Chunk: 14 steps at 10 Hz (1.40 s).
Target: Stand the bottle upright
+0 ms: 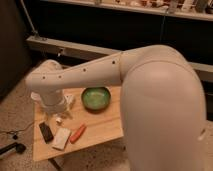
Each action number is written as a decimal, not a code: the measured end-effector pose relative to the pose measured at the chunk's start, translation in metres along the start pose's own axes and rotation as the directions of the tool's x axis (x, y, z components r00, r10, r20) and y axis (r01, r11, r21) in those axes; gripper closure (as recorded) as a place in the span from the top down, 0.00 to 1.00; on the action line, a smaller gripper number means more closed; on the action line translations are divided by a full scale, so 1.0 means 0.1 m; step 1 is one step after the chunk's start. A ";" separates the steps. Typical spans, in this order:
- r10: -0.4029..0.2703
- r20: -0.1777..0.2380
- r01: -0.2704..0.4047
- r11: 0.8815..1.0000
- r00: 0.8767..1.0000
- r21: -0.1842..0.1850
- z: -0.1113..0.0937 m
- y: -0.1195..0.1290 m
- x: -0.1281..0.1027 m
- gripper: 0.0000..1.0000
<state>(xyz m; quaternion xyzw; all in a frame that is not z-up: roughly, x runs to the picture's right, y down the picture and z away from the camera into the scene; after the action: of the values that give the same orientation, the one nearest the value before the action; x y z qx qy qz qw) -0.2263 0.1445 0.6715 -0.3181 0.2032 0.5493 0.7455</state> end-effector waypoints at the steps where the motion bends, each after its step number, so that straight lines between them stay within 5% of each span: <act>1: 0.017 -0.004 -0.017 1.000 1.000 0.023 0.06 0.09 -0.05 0.65; 4: 0.082 -0.022 -0.079 0.992 0.996 0.099 0.24 0.35 -0.14 0.65; 8: 0.220 -0.015 -0.214 0.960 0.975 0.181 0.56 0.54 -0.35 0.65; 10: 0.258 -0.008 -0.251 0.949 0.966 0.191 0.61 0.53 -0.39 0.65; 14: 0.258 -0.009 -0.252 0.949 0.966 0.192 0.62 0.53 -0.39 0.65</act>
<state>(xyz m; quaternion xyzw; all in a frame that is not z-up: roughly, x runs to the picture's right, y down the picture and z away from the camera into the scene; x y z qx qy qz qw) -0.2912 0.1710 0.7278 -0.2263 0.3063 0.6138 0.6915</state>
